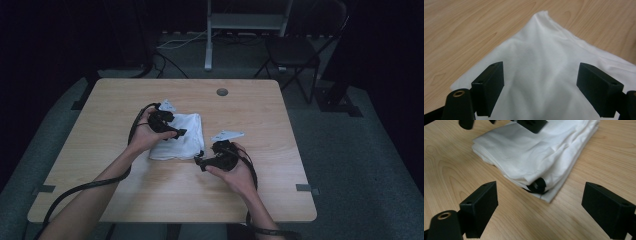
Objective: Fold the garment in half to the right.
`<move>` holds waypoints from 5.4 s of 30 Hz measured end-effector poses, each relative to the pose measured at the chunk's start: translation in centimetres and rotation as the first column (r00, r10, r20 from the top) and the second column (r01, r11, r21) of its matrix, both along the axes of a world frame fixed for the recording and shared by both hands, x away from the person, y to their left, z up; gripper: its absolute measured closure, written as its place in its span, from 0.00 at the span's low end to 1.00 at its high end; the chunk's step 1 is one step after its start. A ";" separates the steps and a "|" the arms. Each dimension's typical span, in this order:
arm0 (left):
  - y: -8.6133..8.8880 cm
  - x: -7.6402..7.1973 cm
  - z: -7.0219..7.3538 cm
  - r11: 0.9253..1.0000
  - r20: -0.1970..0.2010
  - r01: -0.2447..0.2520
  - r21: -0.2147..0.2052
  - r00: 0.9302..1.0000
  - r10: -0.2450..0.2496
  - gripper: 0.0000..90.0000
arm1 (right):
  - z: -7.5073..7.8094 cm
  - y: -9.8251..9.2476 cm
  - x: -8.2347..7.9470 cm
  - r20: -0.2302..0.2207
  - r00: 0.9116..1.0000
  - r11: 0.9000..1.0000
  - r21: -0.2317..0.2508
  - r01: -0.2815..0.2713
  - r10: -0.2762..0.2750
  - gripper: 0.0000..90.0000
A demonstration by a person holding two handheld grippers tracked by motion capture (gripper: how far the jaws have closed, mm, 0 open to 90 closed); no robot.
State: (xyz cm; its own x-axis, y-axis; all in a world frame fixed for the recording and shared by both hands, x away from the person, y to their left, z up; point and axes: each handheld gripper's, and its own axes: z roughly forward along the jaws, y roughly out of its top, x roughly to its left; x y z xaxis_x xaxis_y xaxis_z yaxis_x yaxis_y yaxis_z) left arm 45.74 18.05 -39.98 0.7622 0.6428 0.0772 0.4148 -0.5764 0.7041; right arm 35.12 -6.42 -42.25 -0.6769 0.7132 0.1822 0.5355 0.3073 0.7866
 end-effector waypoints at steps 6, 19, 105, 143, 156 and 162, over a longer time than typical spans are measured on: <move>0.7 -1.5 1.5 0.999 0.031 0.038 0.007 0.999 -0.038 0.24 | 0.2 -0.9 -0.3 0.000 1.000 1.000 0.001 0.015 -0.015 0.15; 4.2 -4.7 1.6 0.998 0.047 0.053 0.020 0.997 -0.054 0.24 | 0.2 -2.1 -0.7 0.007 0.999 0.999 0.004 0.033 -0.033 0.15; 18.9 -15.6 -0.9 0.972 0.113 -0.191 -0.135 0.972 0.207 0.24 | 0.3 -10.5 -4.3 0.062 0.980 0.982 -0.008 0.191 -0.190 0.15; 22.6 -17.9 -2.8 0.942 0.092 -0.290 -0.168 0.947 0.308 0.24 | -0.8 -13.5 -6.3 0.071 0.965 0.967 -0.019 0.254 -0.252 0.15; 23.3 -18.1 -2.9 0.933 0.092 -0.311 -0.183 0.939 0.331 0.24 | -1.0 -14.2 -6.7 0.080 0.959 0.962 -0.018 0.274 -0.271 0.15; 23.9 -18.3 -3.1 0.925 0.088 -0.327 -0.191 0.933 0.348 0.24 | -1.2 -14.6 -6.9 0.080 0.957 0.959 -0.019 0.283 -0.280 0.15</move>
